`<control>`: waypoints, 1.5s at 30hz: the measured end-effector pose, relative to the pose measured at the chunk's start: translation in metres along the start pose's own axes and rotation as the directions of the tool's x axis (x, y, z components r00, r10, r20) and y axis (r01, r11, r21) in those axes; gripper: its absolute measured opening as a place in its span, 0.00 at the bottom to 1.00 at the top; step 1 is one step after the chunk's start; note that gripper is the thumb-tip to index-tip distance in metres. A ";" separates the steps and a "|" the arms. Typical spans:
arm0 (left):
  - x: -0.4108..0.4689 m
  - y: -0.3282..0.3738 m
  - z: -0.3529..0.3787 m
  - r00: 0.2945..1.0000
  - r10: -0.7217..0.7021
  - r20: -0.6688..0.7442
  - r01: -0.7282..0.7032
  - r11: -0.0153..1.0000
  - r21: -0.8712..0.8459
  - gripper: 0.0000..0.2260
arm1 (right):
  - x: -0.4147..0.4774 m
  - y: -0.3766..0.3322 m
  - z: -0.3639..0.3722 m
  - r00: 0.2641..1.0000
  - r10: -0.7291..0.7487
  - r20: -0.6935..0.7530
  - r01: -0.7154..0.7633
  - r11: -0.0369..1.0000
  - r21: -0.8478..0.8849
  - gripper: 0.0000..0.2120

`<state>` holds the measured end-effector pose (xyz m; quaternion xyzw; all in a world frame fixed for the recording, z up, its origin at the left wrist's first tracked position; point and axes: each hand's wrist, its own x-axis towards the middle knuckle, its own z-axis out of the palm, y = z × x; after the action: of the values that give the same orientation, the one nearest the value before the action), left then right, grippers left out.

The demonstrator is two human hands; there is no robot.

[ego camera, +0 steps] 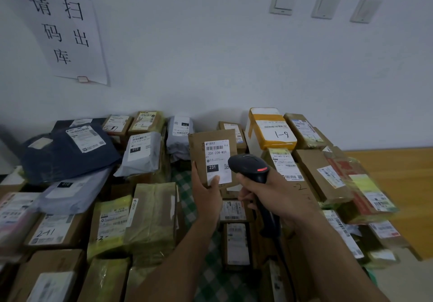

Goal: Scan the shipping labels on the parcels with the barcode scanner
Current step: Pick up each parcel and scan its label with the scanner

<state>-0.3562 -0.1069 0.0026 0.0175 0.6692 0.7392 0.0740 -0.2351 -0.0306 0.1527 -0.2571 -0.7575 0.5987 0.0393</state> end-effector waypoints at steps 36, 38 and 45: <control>0.113 -0.044 0.070 0.809 -0.467 0.357 0.264 0.832 0.489 0.20 | 0.071 0.035 -0.011 0.986 0.143 -0.087 -0.125 0.974 0.190 0.09; 0.128 -0.030 0.055 0.856 -0.399 0.329 0.167 0.816 0.554 0.16 | 0.079 0.025 -0.005 0.991 0.118 -0.067 -0.104 0.978 0.183 0.08; 0.218 0.004 0.003 0.958 -0.092 0.272 -0.133 0.697 0.704 0.20 | 0.134 -0.008 0.018 0.998 0.062 -0.003 -0.060 0.975 0.216 0.09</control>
<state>-0.5716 -0.0752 -0.0089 0.1590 0.8854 0.4105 0.1492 -0.3606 0.0111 0.1215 -0.2772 -0.6797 0.6771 0.0522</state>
